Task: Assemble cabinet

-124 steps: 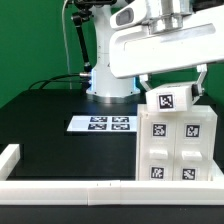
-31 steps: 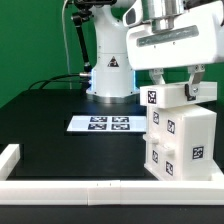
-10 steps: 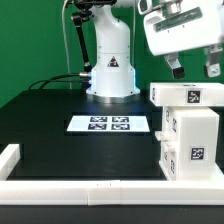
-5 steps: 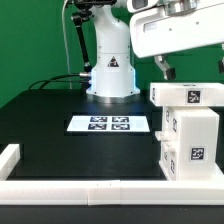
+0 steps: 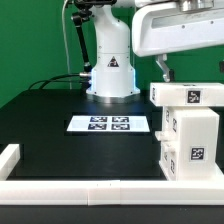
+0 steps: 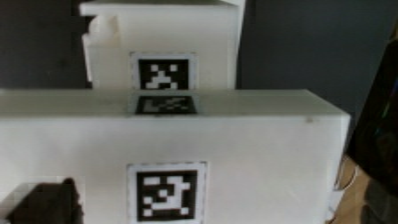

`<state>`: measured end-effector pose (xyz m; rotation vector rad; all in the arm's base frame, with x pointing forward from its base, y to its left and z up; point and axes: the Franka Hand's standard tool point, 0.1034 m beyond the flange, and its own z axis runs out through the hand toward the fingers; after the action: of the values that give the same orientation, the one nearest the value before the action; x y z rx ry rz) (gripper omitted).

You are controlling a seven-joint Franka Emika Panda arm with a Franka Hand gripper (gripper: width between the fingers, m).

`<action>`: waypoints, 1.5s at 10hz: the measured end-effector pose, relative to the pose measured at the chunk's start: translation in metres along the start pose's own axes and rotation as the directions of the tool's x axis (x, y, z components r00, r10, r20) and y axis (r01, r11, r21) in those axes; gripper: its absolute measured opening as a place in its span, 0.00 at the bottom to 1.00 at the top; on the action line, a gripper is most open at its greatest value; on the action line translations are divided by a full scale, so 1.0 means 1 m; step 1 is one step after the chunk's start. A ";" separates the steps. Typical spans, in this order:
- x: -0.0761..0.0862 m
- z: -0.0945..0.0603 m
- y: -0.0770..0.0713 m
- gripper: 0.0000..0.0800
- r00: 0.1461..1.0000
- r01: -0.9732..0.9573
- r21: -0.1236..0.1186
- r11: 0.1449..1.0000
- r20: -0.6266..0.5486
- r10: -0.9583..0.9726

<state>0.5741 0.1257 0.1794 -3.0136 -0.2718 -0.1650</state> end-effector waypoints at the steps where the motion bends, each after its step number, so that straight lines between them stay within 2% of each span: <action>1: 0.000 0.001 -0.002 1.00 0.986 0.168 -0.028 0.985 0.014 -0.168; 2: 0.000 0.001 0.000 1.00 0.982 0.190 -0.022 0.982 0.010 -0.190; 5: 0.000 0.001 0.003 1.00 0.901 0.434 -0.026 0.900 0.020 -0.434; 6: 0.001 0.002 0.004 1.00 0.809 0.588 -0.040 0.808 0.038 -0.587; 8: 0.003 0.004 0.004 1.00 0.667 0.745 -0.039 0.666 0.059 -0.743; 10: 0.005 0.006 0.007 1.00 0.519 0.854 -0.028 0.519 0.069 -0.852; 11: 0.005 0.006 0.008 1.00 0.466 0.885 -0.025 0.465 0.076 -0.882; 13: 0.003 0.011 0.011 1.00 0.348 0.937 -0.001 0.350 0.084 -0.934; 15: 0.000 0.019 0.011 1.00 0.263 0.964 0.012 0.265 0.093 -0.960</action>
Offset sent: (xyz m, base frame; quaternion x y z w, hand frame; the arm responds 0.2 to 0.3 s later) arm 0.0000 0.0000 0.0000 0.0000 0.0000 -0.2571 0.9664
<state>0.5776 0.1171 0.1597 -2.3412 -2.1375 -0.1222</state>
